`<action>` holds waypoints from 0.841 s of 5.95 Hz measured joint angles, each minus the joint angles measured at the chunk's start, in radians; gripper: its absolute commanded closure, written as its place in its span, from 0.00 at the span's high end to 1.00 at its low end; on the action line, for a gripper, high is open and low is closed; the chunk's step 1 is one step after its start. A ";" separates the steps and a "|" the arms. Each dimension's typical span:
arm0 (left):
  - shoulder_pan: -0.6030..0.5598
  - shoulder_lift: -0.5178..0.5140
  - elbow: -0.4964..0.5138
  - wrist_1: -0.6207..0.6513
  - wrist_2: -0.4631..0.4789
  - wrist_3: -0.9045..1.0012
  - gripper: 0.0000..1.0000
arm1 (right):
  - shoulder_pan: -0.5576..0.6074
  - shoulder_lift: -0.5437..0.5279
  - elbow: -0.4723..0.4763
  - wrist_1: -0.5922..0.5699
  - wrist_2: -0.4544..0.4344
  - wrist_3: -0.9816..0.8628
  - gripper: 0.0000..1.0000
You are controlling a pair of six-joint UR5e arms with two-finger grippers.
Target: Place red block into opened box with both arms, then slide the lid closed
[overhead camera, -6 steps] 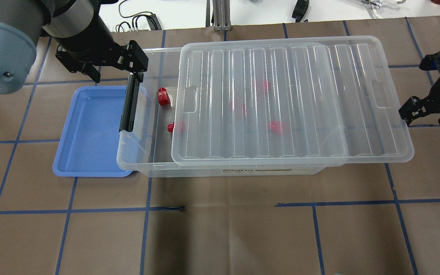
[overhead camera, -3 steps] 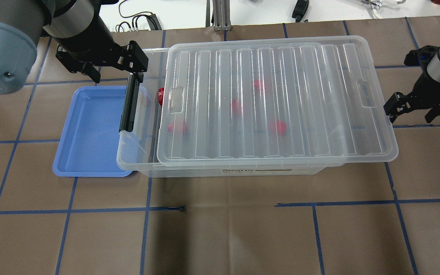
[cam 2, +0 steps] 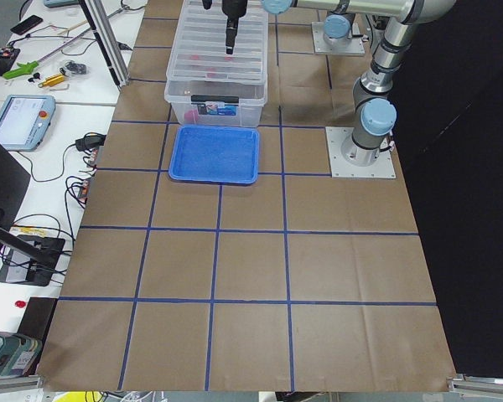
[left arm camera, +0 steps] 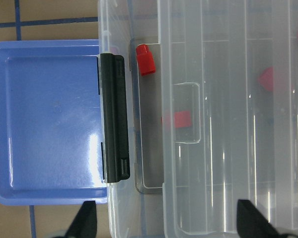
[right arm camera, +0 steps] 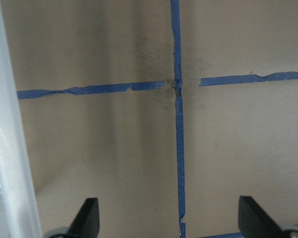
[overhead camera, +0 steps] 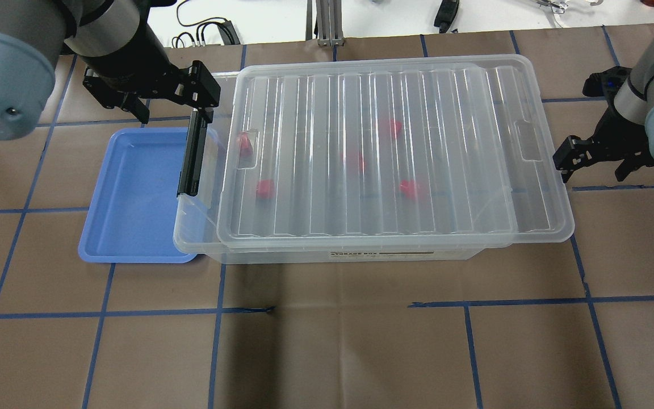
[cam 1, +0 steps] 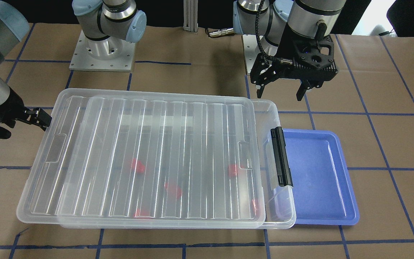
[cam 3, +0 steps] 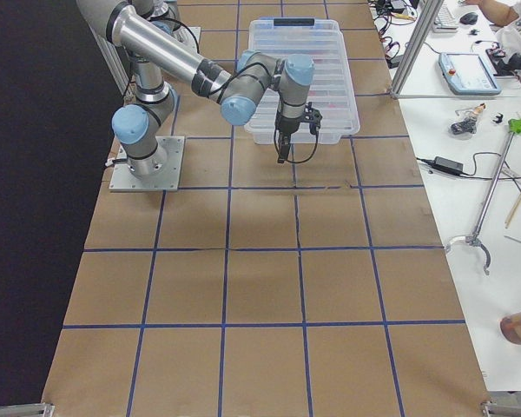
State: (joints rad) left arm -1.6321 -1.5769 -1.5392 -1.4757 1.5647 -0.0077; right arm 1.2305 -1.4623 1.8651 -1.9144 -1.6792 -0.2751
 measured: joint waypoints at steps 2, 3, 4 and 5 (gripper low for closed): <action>0.000 0.001 0.000 0.000 0.000 0.000 0.98 | 0.062 0.000 0.000 0.000 0.000 0.045 1.00; 0.000 0.001 0.000 0.000 0.000 0.000 0.98 | 0.078 0.000 0.000 0.001 0.000 0.062 1.00; 0.000 0.001 0.000 0.000 0.000 0.000 0.98 | 0.101 0.000 0.000 0.000 0.001 0.081 1.00; 0.000 0.001 0.001 0.000 0.001 0.000 0.98 | 0.125 0.002 0.000 -0.001 -0.001 0.097 1.00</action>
State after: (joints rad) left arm -1.6321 -1.5758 -1.5387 -1.4757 1.5658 -0.0077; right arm 1.3559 -1.4605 1.8650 -1.9158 -1.6806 -0.1783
